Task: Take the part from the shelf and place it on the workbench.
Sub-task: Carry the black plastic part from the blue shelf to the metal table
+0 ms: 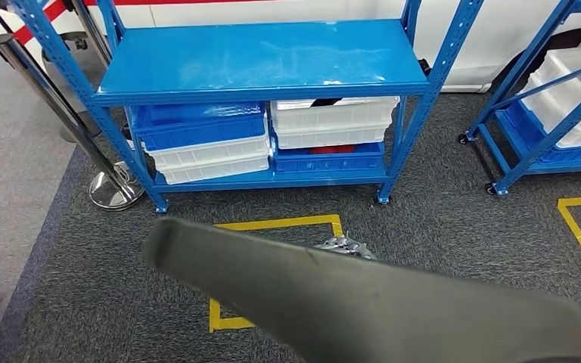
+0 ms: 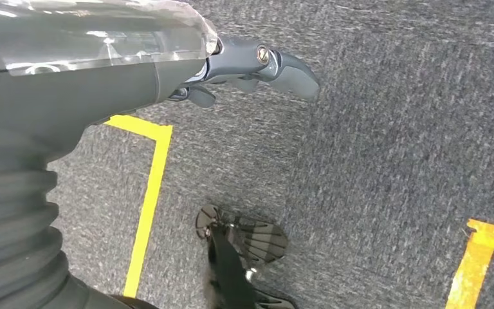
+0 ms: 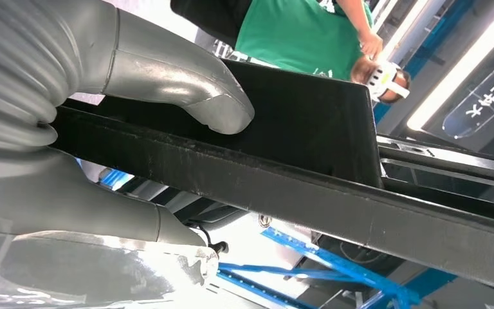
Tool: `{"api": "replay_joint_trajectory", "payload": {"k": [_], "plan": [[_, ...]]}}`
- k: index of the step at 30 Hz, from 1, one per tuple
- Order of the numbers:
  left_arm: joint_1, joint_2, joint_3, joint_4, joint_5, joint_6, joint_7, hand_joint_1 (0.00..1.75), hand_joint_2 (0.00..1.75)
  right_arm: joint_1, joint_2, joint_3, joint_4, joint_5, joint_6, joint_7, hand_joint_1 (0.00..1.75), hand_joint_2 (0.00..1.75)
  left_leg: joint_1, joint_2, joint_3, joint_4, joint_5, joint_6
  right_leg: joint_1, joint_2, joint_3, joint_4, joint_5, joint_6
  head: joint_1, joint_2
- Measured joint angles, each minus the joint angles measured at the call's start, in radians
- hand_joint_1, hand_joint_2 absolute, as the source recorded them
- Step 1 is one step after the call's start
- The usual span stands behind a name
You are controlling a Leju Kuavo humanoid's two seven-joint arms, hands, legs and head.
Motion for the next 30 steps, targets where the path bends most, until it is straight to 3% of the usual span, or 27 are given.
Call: {"api": "replay_joint_trajectory", "payload": {"k": [3, 4, 7, 8, 9, 11, 13, 14, 16, 18, 19, 21, 22, 23, 24, 25, 27, 28, 30], "plan": [[-0.001, 0.001, 0.000, 0.000, 0.000, 0.000, -0.001, 0.00, 1.75, 0.000, -0.003, 0.001, -0.005, 0.000, 0.000, 0.000, 1.75, 1.75, -0.005, -0.001, 0.007, -0.024, 0.000, 0.008, -0.002, -0.002, -0.002, -0.003, 0.016, 0.013, 0.000, 0.000], [-0.001, 0.001, 0.000, 0.000, 0.000, -0.001, -0.002, 0.00, 1.75, 0.001, -0.007, 0.002, -0.006, -0.001, 0.000, 0.000, 1.75, 1.75, -0.004, 0.001, -0.004, -0.029, 0.012, 0.019, -0.003, 0.000, -0.016, 0.030, -0.013, 0.022, 0.000, 0.000], [-0.002, 0.001, -0.001, 0.000, -0.004, -0.003, -0.003, 0.00, 1.75, 0.002, -0.019, 0.007, -0.006, -0.004, -0.001, 0.000, 1.75, 1.75, -0.002, 0.007, -0.062, -0.026, 0.056, 0.046, -0.007, 0.008, -0.087, 0.265, -0.163, 0.043, 0.000, 0.000], [-0.002, 0.001, -0.002, 0.000, -0.008, -0.005, -0.002, 0.00, 1.75, 0.002, -0.021, 0.008, -0.006, -0.008, -0.003, 0.000, 1.75, 1.75, -0.003, 0.007, -0.078, -0.021, 0.063, 0.045, -0.008, 0.009, -0.088, 0.304, -0.163, 0.045, 0.000, 0.000], [-0.002, 0.001, -0.004, 0.000, -0.013, -0.006, 0.000, 0.00, 1.75, 0.001, -0.023, 0.009, -0.006, -0.013, -0.005, 0.000, 1.75, 1.75, -0.003, 0.007, -0.090, -0.017, 0.068, 0.044, -0.009, 0.008, -0.070, 0.296, -0.137, 0.045, 0.000, 0.000], [-0.002, 0.000, -0.011, 0.000, -0.023, -0.009, 0.010, 0.00, 1.75, -0.003, -0.026, 0.010, -0.007, -0.025, -0.010, 0.000, 1.75, 1.75, -0.003, 0.007, -0.109, -0.005, 0.075, 0.040, -0.009, 0.008, 0.013, 0.182, -0.085, 0.040, 0.000, 0.000], [-0.003, 0.000, -0.018, 0.000, -0.025, -0.009, 0.021, 0.00, 1.75, -0.010, -0.030, 0.011, -0.008, -0.036, -0.009, 0.000, 1.75, 1.75, -0.005, 0.007, -0.121, 0.005, 0.082, 0.031, -0.004, 0.009, 0.093, 0.055, -0.088, 0.030, 0.000, 0.000], [-0.003, -0.001, -0.019, 0.000, -0.024, -0.007, 0.026, 0.00, 1.75, -0.014, -0.032, 0.011, -0.010, -0.041, -0.005, 0.000, 1.75, 1.75, -0.006, 0.007, -0.125, 0.008, 0.086, 0.026, -0.001, 0.009, 0.110, 0.022, -0.101, 0.024, 0.000, 0.000], [-0.003, -0.001, -0.020, 0.000, -0.017, -0.001, 0.034, 0.00, 1.75, -0.021, -0.034, 0.011, -0.013, -0.056, 0.014, 0.000, 1.75, 1.75, -0.007, 0.008, -0.131, 0.008, 0.095, 0.013, -0.001, 0.010, 0.113, 0.003, -0.103, 0.012, 0.000, 0.000], [-0.002, -0.002, -0.020, 0.000, -0.009, 0.006, 0.041, 0.00, 1.75, -0.031, -0.035, 0.011, -0.012, -0.076, 0.048, 0.000, 1.75, 1.75, -0.006, 0.007, -0.143, 0.030, 0.076, 0.002, -0.005, 0.011, 0.105, -0.002, -0.092, -0.005, 0.000, 0.000], [-0.001, -0.003, -0.019, 0.000, -0.006, 0.008, 0.042, 0.00, 1.75, -0.037, -0.035, 0.011, -0.010, -0.084, 0.067, 0.000, 1.75, 1.75, -0.005, 0.005, -0.158, 0.067, 0.047, -0.002, -0.007, 0.012, 0.101, -0.005, -0.085, -0.013, 0.000, 0.000], [0.001, -0.005, -0.018, 0.000, -0.001, 0.011, 0.044, 0.00, 1.75, -0.051, -0.035, 0.011, -0.006, -0.089, 0.100, 0.000, 1.75, 1.75, -0.002, 0.004, -0.206, 0.198, -0.032, -0.010, -0.005, 0.016, 0.087, -0.004, -0.074, -0.021, 0.000, 0.000], [0.001, -0.006, -0.017, 0.000, 0.001, 0.012, 0.045, 0.00, 1.75, -0.057, -0.033, 0.011, -0.003, -0.088, 0.111, 0.000, 1.75, 1.75, -0.001, 0.004, -0.227, 0.262, -0.059, -0.013, -0.004, 0.020, 0.080, -0.002, -0.069, -0.022, 0.000, 0.000], [0.002, -0.007, -0.016, 0.000, 0.002, 0.013, 0.045, 0.00, 1.75, -0.063, -0.032, 0.011, 0.000, -0.086, 0.118, 0.000, 1.75, 1.75, -0.001, 0.004, -0.235, 0.298, -0.068, -0.014, -0.003, 0.025, 0.074, -0.001, -0.065, -0.021, 0.000, 0.000], [0.002, -0.008, -0.015, 0.000, 0.003, 0.013, 0.046, 0.00, 1.75, -0.069, -0.030, 0.011, 0.002, -0.083, 0.123, 0.000, 1.75, 1.75, -0.001, 0.003, -0.223, 0.293, -0.058, -0.014, -0.003, 0.032, 0.069, 0.000, -0.061, -0.020, 0.000, 0.000], [0.003, -0.008, -0.015, 0.000, 0.004, 0.012, 0.045, 0.00, 1.75, -0.077, -0.028, 0.011, 0.004, -0.080, 0.123, 0.000, 1.75, 1.75, 0.000, 0.001, -0.192, 0.250, -0.032, -0.012, -0.003, 0.039, 0.065, 0.002, -0.058, -0.018, 0.000, 0.000], [0.003, -0.008, -0.014, 0.000, 0.005, 0.011, 0.043, 0.00, 1.75, -0.091, -0.025, 0.011, 0.005, -0.072, 0.113, 0.000, 1.75, 1.75, 0.000, -0.029, -0.103, 0.107, 0.019, -0.001, -0.002, 0.053, 0.059, 0.007, -0.054, -0.013, 0.000, 0.000], [0.003, -0.008, -0.014, 0.000, 0.005, 0.009, 0.042, 0.00, 1.75, -0.097, -0.023, 0.011, 0.004, -0.067, 0.104, 0.000, 1.75, 1.75, 0.001, -0.047, -0.070, 0.050, 0.031, 0.003, -0.002, 0.060, 0.056, 0.009, -0.052, -0.009, 0.000, 0.000], [0.004, -0.008, -0.013, 0.000, 0.005, 0.008, 0.043, 0.00, 1.75, -0.103, -0.021, 0.011, 0.003, -0.057, 0.084, 0.000, 1.75, 1.75, -0.001, -0.063, -0.046, 0.004, 0.029, 0.010, -0.004, 0.074, 0.048, 0.010, -0.044, 0.003, 0.000, 0.000]]}}
